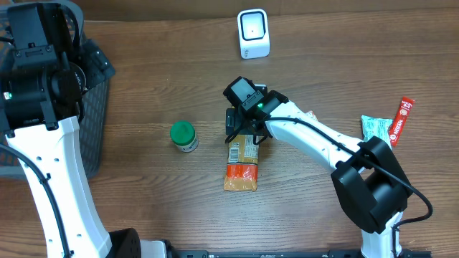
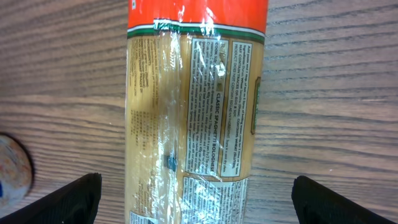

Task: Scan the item barcode
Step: 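Lower the right gripper onto the long spaghetti pack and grasp it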

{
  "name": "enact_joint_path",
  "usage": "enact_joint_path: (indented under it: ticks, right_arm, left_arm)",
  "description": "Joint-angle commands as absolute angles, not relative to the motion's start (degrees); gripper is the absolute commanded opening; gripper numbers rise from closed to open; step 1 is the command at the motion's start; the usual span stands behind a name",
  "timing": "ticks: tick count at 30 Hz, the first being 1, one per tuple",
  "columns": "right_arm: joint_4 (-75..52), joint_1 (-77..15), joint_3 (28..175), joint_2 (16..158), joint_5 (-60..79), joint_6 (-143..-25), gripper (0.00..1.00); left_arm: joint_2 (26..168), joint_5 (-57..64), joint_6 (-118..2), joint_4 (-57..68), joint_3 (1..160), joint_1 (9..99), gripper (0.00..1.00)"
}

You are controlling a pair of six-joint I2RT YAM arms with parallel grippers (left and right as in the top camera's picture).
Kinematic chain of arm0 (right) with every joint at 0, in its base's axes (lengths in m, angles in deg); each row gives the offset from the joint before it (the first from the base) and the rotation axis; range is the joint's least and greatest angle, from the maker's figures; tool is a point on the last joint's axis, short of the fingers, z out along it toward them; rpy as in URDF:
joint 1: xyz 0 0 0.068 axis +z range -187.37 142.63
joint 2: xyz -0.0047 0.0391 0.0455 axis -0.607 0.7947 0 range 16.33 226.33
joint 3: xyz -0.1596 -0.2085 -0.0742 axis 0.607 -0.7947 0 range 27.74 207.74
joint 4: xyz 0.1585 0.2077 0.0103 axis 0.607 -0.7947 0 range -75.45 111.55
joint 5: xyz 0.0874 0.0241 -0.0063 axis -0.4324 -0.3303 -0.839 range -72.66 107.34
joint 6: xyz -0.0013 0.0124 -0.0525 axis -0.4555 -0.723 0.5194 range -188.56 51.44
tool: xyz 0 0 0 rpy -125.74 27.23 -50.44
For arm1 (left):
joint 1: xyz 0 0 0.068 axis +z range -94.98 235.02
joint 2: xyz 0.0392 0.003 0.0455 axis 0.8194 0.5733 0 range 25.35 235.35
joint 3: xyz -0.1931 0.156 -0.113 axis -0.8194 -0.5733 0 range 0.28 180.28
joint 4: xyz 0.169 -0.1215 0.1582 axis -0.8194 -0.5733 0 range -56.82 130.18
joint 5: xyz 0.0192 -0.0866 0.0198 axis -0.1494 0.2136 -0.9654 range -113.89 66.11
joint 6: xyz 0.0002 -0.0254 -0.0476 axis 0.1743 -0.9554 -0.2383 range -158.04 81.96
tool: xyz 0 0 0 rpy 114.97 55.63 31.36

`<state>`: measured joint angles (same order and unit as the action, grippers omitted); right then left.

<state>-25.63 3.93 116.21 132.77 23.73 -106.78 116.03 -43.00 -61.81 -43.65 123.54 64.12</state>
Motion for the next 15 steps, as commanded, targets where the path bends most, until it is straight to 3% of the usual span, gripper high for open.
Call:
enact_joint_path:
  ticks: [1, 15]
  right_arm:
    - [-24.27, 4.14, 115.33, 134.02, 24.32, -111.35, 1.00]
    - [-21.83, 7.60, 113.98, 136.90, 29.18, -112.11, 1.00]
  left_arm:
    - [116.42, -43.72, -61.33, -43.60, 124.15, 64.36, 1.00]
    - [116.42, -43.72, -61.33, -43.63, 124.15, 64.36, 1.00]
